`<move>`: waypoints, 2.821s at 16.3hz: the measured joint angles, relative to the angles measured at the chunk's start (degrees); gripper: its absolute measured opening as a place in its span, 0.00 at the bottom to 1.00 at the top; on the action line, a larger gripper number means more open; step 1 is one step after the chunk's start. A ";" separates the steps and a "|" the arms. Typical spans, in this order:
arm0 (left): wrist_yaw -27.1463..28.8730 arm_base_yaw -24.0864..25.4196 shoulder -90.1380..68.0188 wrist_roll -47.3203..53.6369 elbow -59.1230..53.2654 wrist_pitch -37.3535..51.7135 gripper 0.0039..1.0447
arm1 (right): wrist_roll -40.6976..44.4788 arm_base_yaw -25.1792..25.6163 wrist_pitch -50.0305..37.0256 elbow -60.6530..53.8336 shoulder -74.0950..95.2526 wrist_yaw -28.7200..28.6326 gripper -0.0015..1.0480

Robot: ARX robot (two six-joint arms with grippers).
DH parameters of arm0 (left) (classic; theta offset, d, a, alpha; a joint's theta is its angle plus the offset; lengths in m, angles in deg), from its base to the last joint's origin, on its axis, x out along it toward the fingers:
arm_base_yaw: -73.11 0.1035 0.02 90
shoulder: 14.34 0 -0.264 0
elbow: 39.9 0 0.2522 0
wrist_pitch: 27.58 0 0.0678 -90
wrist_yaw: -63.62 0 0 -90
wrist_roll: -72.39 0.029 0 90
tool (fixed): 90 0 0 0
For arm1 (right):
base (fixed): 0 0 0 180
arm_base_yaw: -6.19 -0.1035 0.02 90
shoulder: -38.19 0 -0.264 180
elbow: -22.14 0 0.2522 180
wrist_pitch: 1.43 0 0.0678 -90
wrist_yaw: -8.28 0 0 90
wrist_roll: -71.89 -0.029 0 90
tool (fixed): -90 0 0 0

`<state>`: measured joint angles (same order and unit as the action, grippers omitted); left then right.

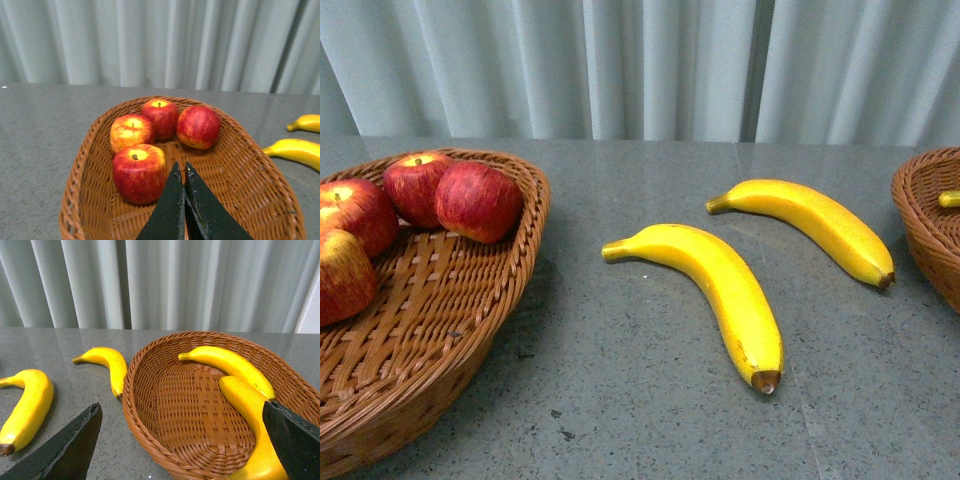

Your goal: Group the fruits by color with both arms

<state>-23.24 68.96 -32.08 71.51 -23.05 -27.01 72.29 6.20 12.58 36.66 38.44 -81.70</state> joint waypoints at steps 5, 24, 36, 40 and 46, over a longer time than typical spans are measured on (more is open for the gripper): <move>-3.15 3.93 4.37 0.11 -2.34 -0.63 0.01 | 0.00 0.00 0.00 0.00 0.00 0.00 0.94; -3.13 4.13 17.16 0.28 -2.27 -14.56 0.01 | 0.00 0.00 -0.02 0.00 0.00 -0.02 0.94; -3.13 4.13 17.16 0.33 -2.27 -14.56 0.94 | 0.00 0.00 -0.02 0.00 0.00 -0.02 0.94; -3.13 4.13 17.16 0.33 -2.27 -14.56 0.94 | -12.83 1.81 -10.82 2.51 12.52 -5.79 0.94; -3.13 4.13 17.16 0.33 -2.27 -14.56 0.94 | -13.27 -11.37 -34.91 23.04 49.07 -1.40 0.94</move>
<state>-26.37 73.09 -14.92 71.84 -25.32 -41.57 59.02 -5.16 -22.32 59.70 87.51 -83.10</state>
